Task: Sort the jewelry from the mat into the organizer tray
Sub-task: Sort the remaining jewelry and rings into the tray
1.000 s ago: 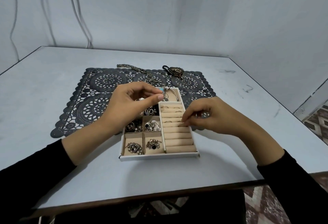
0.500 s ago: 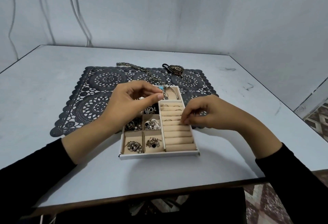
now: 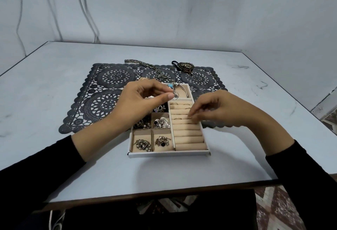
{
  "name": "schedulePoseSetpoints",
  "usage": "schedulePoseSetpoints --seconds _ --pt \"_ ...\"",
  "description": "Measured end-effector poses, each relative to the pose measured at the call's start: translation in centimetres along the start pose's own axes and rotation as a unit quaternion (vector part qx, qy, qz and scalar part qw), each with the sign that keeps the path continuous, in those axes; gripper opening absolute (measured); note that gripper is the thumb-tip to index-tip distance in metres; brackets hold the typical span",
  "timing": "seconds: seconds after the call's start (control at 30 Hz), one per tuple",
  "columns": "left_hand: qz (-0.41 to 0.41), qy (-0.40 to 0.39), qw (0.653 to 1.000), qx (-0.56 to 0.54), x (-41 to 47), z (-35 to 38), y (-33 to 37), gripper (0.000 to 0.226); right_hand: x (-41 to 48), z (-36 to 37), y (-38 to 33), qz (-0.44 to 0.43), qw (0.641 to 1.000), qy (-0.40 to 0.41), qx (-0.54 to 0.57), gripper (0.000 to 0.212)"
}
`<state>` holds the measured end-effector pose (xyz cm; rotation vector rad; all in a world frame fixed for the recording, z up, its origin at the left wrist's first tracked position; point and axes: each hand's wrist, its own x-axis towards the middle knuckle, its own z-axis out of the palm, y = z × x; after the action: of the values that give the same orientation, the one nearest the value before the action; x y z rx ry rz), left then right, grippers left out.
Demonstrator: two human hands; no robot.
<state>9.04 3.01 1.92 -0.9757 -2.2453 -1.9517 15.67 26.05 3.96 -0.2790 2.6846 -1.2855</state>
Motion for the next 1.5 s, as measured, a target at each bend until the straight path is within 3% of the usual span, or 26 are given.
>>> schedulePoseSetpoints --seconds 0.17,0.23,0.33,0.47,0.57,0.93,1.23,1.5 --pt "-0.001 -0.005 1.0 0.011 0.1 0.0 -0.2 0.014 0.9 0.2 2.5 -0.029 0.979 0.19 0.067 0.018" --pt "-0.005 -0.014 1.0 0.015 0.0 0.1 -0.2 0.015 1.5 0.1 3.9 -0.006 0.962 0.269 0.042 0.017" --pt "-0.025 -0.049 0.998 0.024 -0.1 0.2 -0.3 0.016 1.8 0.1 5.6 0.01 0.949 0.31 -0.056 0.021" --pt "-0.033 -0.089 0.993 0.065 -0.1 0.2 -0.4 0.017 2.0 0.4 6.9 0.017 0.941 0.279 -0.188 0.036" --pt "-0.02 -0.105 0.989 0.102 -0.1 0.3 -0.4 0.015 2.2 0.6 7.3 0.034 0.942 0.248 -0.223 0.04" --pt "0.101 -0.151 0.957 0.226 -0.3 0.4 -0.2 0.014 2.1 0.6 7.5 0.04 0.941 0.236 -0.239 0.038" --pt "0.121 -0.172 0.952 0.223 -0.1 0.4 -0.3 0.015 2.0 0.6 7.4 0.045 0.942 0.236 -0.234 0.038" --pt "0.139 -0.239 0.925 0.259 0.5 -0.1 -0.2 0.017 2.0 0.6 7.2 0.045 0.942 0.235 -0.237 0.039"
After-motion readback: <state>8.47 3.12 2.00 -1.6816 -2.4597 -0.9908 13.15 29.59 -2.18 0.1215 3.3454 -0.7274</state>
